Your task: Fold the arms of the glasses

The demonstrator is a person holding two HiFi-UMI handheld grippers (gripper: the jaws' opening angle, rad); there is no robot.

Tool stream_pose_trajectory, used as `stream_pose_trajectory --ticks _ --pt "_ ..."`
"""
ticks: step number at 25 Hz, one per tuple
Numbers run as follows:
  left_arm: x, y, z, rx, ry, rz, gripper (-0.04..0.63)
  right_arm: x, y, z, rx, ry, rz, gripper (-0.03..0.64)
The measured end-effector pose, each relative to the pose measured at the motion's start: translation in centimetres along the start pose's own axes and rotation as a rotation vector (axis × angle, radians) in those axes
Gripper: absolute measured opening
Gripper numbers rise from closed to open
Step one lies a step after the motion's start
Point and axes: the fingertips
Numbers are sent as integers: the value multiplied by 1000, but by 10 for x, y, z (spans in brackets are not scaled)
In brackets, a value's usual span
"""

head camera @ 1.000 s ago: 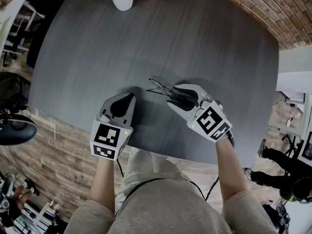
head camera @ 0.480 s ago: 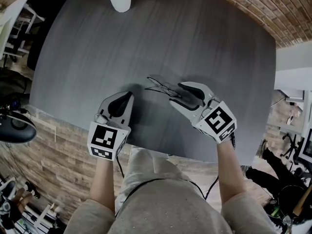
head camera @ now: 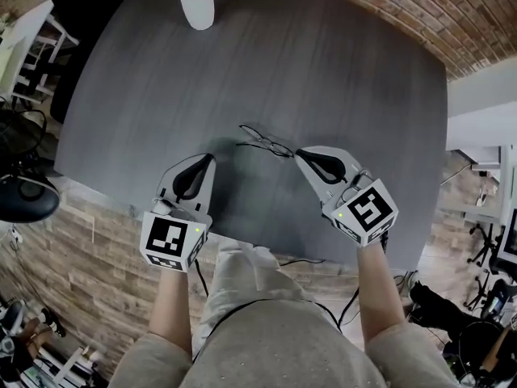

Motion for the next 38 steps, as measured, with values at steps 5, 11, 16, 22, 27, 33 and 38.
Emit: stream_pose_trajectory --ticks 5,11,16,22,27,33,38 --pt "20 10 -21 23 100 5 -2 11 -1 -24 -102 40 65 3" --pt "48 26 -45 39 174 18 -2 42 -2 -60 -197 155 128 2" --pt "69 41 -65 44 217 23 -2 65 -12 -85 -234 201 97 2" --pt "85 60 -90 46 259 31 -2 90 -28 -112 -251 257 73 2" --pt "98 73 -106 47 289 18 -2 104 -37 -129 -265 288 60 2" --pt "115 83 -124 49 329 8 -2 119 -49 -144 -258 318 35 2" --pt "122 90 -131 47 353 26 -2 131 -56 -158 -260 345 21 2"
Point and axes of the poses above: the fingertips, and each gripper's own axes: z forward along the fingers, y to its right, x out of its top, and after that the axes turned 4 degrees about -z, right-handed
